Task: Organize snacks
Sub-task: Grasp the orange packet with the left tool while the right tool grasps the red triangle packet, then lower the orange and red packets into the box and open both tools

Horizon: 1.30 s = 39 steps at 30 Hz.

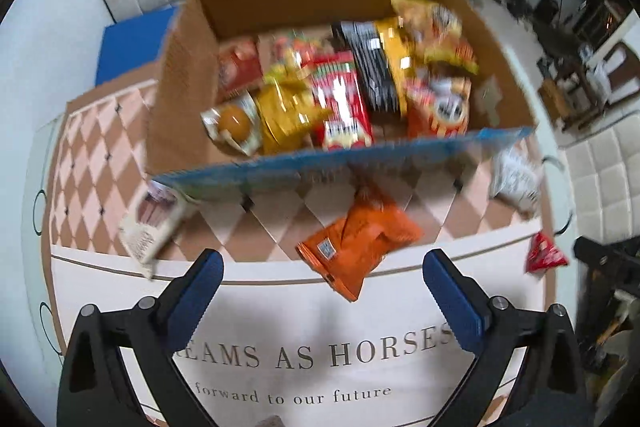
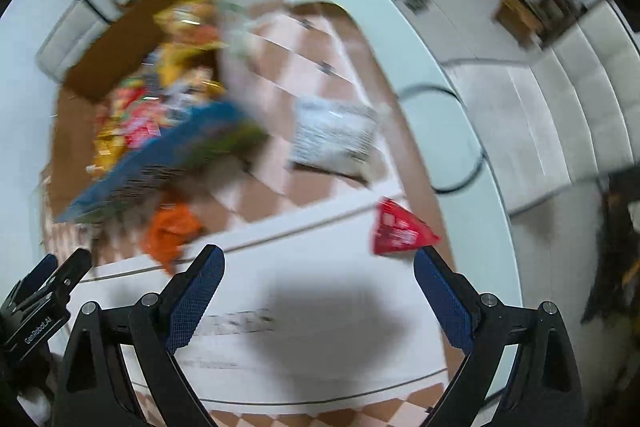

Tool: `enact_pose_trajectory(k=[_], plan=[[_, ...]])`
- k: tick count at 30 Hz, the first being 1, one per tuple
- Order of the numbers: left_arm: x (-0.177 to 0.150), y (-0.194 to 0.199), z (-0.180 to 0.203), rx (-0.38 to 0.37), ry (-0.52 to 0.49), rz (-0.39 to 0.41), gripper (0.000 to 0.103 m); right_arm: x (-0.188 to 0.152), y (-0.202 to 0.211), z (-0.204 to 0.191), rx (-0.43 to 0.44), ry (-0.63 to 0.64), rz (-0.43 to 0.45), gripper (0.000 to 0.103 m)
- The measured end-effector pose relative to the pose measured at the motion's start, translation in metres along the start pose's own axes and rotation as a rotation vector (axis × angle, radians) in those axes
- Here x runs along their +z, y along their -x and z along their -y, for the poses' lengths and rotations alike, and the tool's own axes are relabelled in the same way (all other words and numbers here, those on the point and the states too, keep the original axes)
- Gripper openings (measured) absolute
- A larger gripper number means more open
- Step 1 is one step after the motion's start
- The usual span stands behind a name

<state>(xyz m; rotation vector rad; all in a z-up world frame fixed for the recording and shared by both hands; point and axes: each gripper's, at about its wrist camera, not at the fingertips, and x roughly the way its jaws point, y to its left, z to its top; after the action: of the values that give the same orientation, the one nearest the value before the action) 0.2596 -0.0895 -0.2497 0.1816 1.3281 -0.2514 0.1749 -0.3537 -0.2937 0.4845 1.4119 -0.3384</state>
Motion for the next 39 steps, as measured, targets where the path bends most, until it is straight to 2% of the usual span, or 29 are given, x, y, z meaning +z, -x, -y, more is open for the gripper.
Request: enact_pose_trajectory(k=[5, 8, 12, 17, 20, 21, 22, 23, 24, 30, 39], plan=[[0.001, -0.044, 0.017, 0.035, -0.09, -0.086, 0.102, 0.003, -0.048, 0.041, -0.041, -0.068, -0.087, 0.098], [0.003, -0.063, 0.028, 0.06, -0.156, -0.112, 0.102, 0.004, -0.071, 0.058, -0.048, -0.108, -0.128, 0.098], [0.007, -0.085, 0.042, 0.073, -0.235, -0.156, 0.102, 0.003, -0.096, 0.078, -0.007, -0.187, -0.174, 0.098], [0.01, -0.107, 0.059, 0.077, -0.323, -0.204, 0.102, 0.006, -0.113, 0.084, 0.021, -0.221, -0.196, 0.097], [0.009, -0.117, 0.067, 0.066, -0.348, -0.23, 0.101, 0.004, -0.122, 0.082, 0.011, -0.229, -0.203, 0.093], [0.008, -0.118, 0.069, 0.055, -0.342, -0.233, 0.094, 0.004, -0.123, 0.082, 0.001, -0.229, -0.199, 0.086], [0.009, -0.119, 0.069, 0.047, -0.335, -0.235, 0.087, 0.003, -0.124, 0.082, -0.01, -0.229, -0.196, 0.074], [0.008, -0.119, 0.069, 0.034, -0.32, -0.24, 0.07, 0.002, -0.123, 0.082, -0.024, -0.227, -0.187, 0.07], [0.008, -0.119, 0.068, 0.035, -0.304, -0.242, 0.066, 0.002, -0.121, 0.082, -0.027, -0.224, -0.178, 0.063], [-0.007, -0.108, 0.06, -0.003, -0.218, -0.228, 0.056, 0.0, -0.113, 0.067, -0.01, -0.186, -0.16, 0.054], [-0.051, -0.083, 0.046, -0.077, -0.1, -0.245, 0.052, -0.031, -0.099, 0.02, 0.052, -0.079, -0.168, 0.052]])
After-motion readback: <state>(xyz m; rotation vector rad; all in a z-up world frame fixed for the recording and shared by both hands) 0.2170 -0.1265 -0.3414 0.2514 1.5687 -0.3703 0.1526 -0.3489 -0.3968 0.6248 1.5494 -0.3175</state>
